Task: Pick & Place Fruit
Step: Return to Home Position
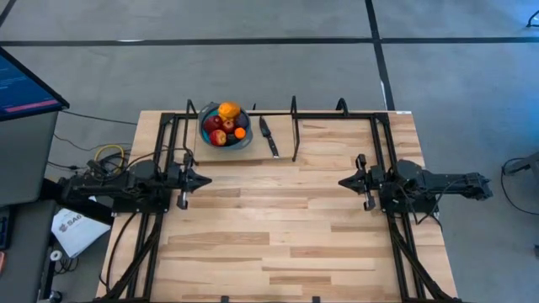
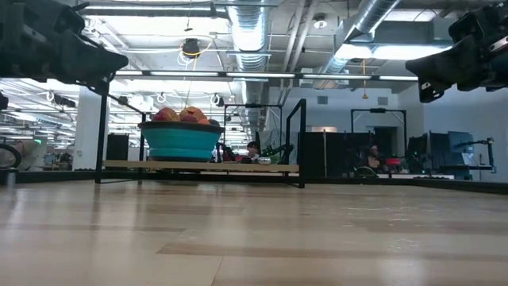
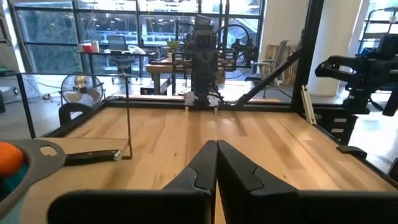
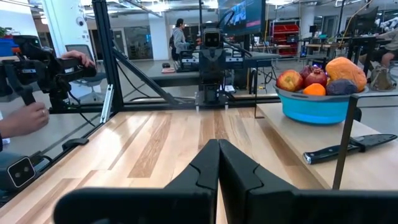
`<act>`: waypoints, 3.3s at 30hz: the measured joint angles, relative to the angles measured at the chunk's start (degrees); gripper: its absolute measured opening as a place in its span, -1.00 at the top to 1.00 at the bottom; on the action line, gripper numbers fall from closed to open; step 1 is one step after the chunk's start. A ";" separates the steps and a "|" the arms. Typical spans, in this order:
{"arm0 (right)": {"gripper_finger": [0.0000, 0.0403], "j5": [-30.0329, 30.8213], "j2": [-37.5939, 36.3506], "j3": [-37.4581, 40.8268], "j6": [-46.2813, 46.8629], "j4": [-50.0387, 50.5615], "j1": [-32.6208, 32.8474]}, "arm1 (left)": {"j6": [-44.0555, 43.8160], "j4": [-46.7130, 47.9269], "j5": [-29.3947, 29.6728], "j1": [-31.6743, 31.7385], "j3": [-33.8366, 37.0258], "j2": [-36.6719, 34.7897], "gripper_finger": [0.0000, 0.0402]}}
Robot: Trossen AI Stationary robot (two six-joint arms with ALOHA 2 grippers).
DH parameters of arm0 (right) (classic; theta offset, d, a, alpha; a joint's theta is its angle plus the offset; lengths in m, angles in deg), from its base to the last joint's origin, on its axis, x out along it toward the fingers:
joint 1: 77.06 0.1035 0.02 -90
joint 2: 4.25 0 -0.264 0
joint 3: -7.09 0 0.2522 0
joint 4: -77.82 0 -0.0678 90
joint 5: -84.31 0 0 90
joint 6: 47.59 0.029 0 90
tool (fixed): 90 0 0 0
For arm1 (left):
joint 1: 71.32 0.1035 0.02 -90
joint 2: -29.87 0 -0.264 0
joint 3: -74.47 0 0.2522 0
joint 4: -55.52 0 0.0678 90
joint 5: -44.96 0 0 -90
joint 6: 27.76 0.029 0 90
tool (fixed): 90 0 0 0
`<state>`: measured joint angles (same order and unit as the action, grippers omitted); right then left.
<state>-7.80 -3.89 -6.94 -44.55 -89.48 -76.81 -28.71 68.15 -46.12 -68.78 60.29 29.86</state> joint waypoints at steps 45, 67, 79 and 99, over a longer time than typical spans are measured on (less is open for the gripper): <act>0.99 0.00 0.00 0.00 0.00 0.00 0.00 | -0.39 -3.19 -0.24 4.13 0.06 5.88 0.99; 0.99 0.00 0.00 0.00 -0.01 0.00 0.00 | -0.37 -3.35 -0.22 4.13 0.06 8.00 0.99; 0.99 0.00 -0.01 0.00 0.01 0.00 0.00 | -0.39 -3.72 -0.22 4.13 0.06 8.00 0.99; 0.99 0.00 -0.02 0.02 -0.01 0.00 0.00 | -0.39 -5.02 -0.22 4.13 0.06 7.63 0.99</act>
<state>-7.80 -3.91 -6.92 -44.56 -89.48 -76.81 -29.09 63.13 -46.34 -64.64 60.35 37.48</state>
